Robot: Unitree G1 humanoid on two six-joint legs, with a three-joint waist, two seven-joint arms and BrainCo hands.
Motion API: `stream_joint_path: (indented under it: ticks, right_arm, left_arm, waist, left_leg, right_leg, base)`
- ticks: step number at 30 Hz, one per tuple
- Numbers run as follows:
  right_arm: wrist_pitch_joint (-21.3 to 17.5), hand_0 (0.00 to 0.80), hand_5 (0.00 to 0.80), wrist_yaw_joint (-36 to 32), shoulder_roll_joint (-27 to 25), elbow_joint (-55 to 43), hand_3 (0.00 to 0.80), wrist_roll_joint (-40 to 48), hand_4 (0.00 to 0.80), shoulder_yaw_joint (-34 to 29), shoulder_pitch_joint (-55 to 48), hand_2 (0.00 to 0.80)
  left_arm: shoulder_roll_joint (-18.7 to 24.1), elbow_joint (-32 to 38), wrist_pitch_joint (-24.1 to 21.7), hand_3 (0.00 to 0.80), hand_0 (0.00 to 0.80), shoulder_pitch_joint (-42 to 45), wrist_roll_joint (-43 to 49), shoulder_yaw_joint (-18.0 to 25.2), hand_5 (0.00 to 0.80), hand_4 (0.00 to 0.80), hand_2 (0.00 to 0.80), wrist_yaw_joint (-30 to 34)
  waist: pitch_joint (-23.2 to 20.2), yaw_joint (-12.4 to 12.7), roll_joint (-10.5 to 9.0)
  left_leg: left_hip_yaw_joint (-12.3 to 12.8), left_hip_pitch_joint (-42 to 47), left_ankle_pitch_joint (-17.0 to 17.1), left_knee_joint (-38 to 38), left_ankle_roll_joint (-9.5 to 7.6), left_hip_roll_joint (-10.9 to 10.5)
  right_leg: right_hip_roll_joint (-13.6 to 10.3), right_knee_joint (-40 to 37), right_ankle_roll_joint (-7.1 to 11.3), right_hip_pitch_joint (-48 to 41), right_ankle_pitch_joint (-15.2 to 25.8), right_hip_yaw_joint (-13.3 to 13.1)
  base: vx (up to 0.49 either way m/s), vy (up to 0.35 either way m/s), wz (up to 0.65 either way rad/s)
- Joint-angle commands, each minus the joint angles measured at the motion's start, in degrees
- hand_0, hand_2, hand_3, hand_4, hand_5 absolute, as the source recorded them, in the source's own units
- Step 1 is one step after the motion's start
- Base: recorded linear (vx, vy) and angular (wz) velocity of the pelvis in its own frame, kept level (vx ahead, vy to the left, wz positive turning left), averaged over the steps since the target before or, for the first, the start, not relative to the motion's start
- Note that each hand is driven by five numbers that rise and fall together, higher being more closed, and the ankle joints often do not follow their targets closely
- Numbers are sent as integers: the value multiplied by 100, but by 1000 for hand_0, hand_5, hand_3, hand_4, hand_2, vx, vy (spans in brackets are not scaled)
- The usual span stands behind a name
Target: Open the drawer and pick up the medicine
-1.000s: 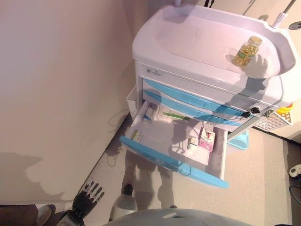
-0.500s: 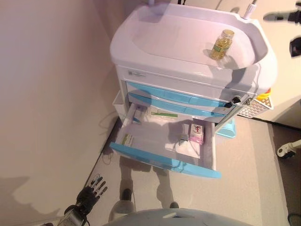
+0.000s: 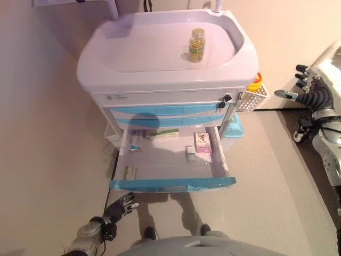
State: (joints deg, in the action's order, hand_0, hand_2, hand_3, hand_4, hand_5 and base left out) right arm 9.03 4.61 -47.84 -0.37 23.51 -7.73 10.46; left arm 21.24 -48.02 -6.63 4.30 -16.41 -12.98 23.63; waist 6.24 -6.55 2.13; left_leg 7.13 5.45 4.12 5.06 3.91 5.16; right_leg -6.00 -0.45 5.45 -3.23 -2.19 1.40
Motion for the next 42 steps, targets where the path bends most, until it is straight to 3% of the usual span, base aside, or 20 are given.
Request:
stream_joint_path:
  ticks: [1, 8, 15, 16, 18, 22, 26, 28, 32, 36, 38, 42]
  right_arm:
    - [-562, 0, 0, -230, 29, -467, 0, -11, 0, -98, 54, 0]
    - [-648, 0, 0, -868, 212, -624, 0, 861, 0, 6, -239, 0]
    - [-739, 0, 0, -2557, 413, -869, 0, 2128, 0, 133, -717, 0]
    - [-580, 0, 0, -3250, 469, -893, 0, 2588, 0, 254, -766, 0]
    - [-586, 0, 0, -3946, 456, -858, 0, 2632, 0, 388, -801, 0]
    - [-89, 0, 0, -5412, 260, -732, 0, 3020, 0, 650, -842, 0]
    - [516, 0, 0, -6161, 227, -528, 0, 3367, 0, 1172, -700, 0]
    - [540, 0, 0, -6263, 301, -331, 0, 3212, 0, 1362, -683, 0]
    - [232, 0, 0, -6297, 434, 309, 0, 3116, 0, 1591, -1048, 0]
    - [-617, 0, 0, -6192, 454, 1075, 0, 2892, 0, 1904, -1288, 0]
    - [-920, 0, 0, -6165, 491, 1344, 0, 2978, 0, 2081, -1359, 0]
    - [-1317, 0, 0, -5833, 532, 1599, 0, 2985, 0, 2307, -1349, 0]
  left_arm:
    - [280, -196, -281, 0, 0, -318, 621, -445, 0, 0, 0, -205]
    - [317, -459, -317, 0, 0, -699, 1222, -838, 0, 0, 0, -607]
    - [508, -809, -352, 0, 0, -1068, 1550, -862, 0, 0, 0, -740]
    - [664, -908, -464, 0, 0, -1164, 1593, -808, 0, 0, 0, -776]
    - [830, -980, -572, 0, 0, -1274, 1606, -737, 0, 0, 0, -772]
    - [1105, -1108, -751, 0, 0, -1467, 1323, -696, 0, 0, 0, -846]
    - [1388, -1346, -1057, 0, 0, -1875, 693, -729, 0, 0, 0, -921]
    - [1444, -1445, -1126, 0, 0, -2042, 315, -708, 0, 0, 0, -915]
    - [1623, -1550, -1193, 0, 0, -2400, -238, -572, 0, 0, 0, -953]
    - [2059, -1549, -952, 0, 0, -2979, -534, -527, 0, 0, 0, -923]
    - [2289, -1688, -911, 0, 0, -3305, -645, -552, 0, 0, 0, -828]
    - [2664, -1769, -759, 0, 0, -3859, -749, -617, 0, 0, 0, -794]
  waist:
    - [-34, 36, -115]
    - [64, -292, -49]
    - [185, -615, -23]
    - [250, -707, -16]
    - [306, -770, -1]
    - [540, -916, 60]
    - [943, -1063, 141]
    - [1116, -1116, 172]
    - [1446, -1228, 131]
    - [1818, -1321, -10]
    - [2016, -1354, -55]
    - [2309, -1362, -181]
  left_leg:
    - [34, -216, -724, -576, 88, 61]
    - [311, -160, -823, -681, 54, 39]
    - [587, -150, -958, -909, -1, 12]
    - [643, -138, -1003, -979, -12, -4]
    - [712, -184, -1020, -1046, -15, -20]
    - [856, -250, -1085, -1229, -24, -67]
    - [967, -428, -1189, -1595, -16, -133]
    - [1006, -525, -1228, -1754, -10, -162]
    - [1099, -807, -1335, -2158, -43, -217]
    - [1186, -1215, -1395, -2586, -64, -128]
    - [1105, -1408, -1611, -2880, -51, -66]
    - [1074, -1792, -1654, -3267, -60, 31]
  right_leg:
    - [-253, 380, 329, 418, 78, 117]
    - [-247, 438, 397, 550, 99, -109]
    - [-241, 540, 453, 705, 118, -354]
    - [-247, 588, 473, 742, 111, -418]
    - [-255, 633, 483, 842, 131, -496]
    - [-298, 723, 496, 1003, 157, -652]
    - [-375, 831, 497, 1200, 190, -815]
    - [-399, 866, 489, 1299, 217, -882]
    - [-413, 957, 478, 1508, 246, -1057]
    - [-382, 1122, 431, 1865, 310, -1173]
    - [-336, 1303, 420, 1990, 168, -1172]
    - [-265, 1491, 358, 2271, 196, -1204]
  base:
    - [18, 14, -27]
    - [13, 24, -22]
    - [21, 35, -20]
    - [7, 65, -36]
    - [-6, 94, -41]
    - [-31, 134, -32]
    - [-91, 185, -30]
    - [-86, 183, -20]
    - [-91, 125, -21]
    - [-137, 53, -10]
    - [-81, 43, -10]
    - [-98, 8, -3]
